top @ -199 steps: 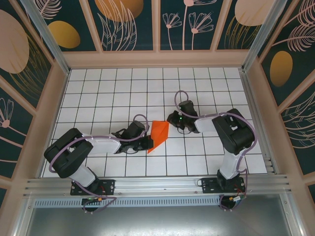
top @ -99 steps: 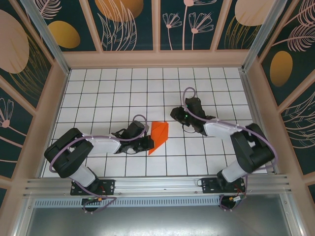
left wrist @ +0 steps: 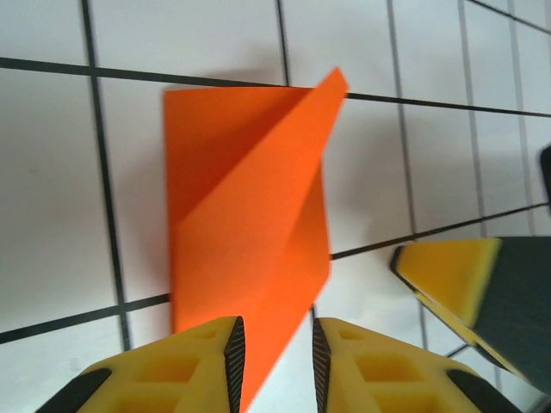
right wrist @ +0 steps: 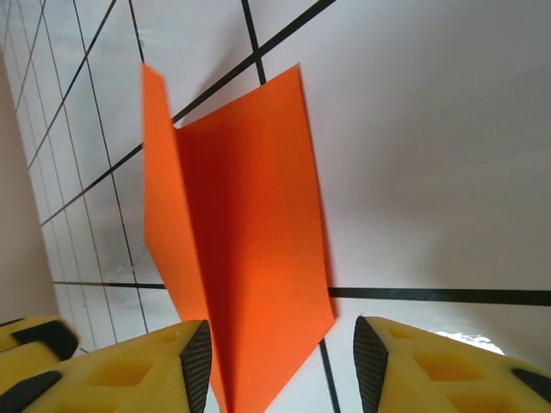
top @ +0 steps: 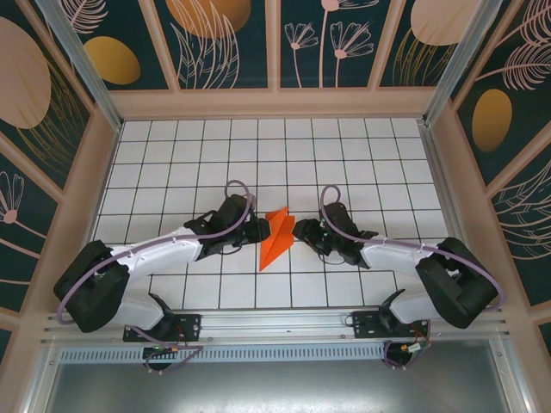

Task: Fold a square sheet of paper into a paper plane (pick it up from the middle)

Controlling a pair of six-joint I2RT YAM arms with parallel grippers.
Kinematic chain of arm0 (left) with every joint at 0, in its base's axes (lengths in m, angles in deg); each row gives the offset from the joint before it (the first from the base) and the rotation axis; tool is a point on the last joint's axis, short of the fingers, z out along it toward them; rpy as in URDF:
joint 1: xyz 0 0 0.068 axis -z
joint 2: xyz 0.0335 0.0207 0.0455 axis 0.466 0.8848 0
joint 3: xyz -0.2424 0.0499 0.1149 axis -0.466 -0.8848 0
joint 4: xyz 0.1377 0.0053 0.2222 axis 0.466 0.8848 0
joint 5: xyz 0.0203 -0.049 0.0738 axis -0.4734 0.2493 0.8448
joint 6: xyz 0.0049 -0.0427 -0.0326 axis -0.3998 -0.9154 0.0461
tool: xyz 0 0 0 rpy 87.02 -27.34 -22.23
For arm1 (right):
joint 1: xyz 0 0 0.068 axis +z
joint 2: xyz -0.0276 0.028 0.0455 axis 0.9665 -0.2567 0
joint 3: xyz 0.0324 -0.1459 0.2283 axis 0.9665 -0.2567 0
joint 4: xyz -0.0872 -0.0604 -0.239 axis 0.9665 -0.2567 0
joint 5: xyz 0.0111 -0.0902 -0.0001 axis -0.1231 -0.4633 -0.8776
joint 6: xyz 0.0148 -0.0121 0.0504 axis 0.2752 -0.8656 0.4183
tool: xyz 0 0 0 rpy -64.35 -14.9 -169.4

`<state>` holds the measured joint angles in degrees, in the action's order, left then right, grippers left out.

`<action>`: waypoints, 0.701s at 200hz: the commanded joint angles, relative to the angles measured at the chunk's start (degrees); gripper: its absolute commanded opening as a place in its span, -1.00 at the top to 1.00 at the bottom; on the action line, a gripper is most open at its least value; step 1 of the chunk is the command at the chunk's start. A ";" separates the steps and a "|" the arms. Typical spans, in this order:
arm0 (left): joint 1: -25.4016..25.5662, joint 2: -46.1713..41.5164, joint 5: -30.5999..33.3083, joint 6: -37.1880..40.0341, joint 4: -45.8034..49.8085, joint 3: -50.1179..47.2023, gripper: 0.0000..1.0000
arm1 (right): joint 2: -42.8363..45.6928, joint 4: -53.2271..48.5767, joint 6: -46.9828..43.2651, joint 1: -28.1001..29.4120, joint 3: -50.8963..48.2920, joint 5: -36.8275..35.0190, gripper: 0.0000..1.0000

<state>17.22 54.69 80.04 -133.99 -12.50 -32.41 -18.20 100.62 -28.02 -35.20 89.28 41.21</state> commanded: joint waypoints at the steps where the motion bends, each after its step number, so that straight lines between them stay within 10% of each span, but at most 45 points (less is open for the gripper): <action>1: -0.34 2.67 3.34 4.50 4.71 2.20 0.39 | -0.42 5.12 4.07 0.99 -1.35 0.29 -0.03; 140: -0.78 13.17 1.28 9.48 4.83 6.70 0.36 | -8.22 8.57 6.77 2.97 0.70 1.31 -0.05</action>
<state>17.09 66.80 83.34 -126.01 -7.49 -26.73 -25.11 107.06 -22.03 -32.97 88.84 41.47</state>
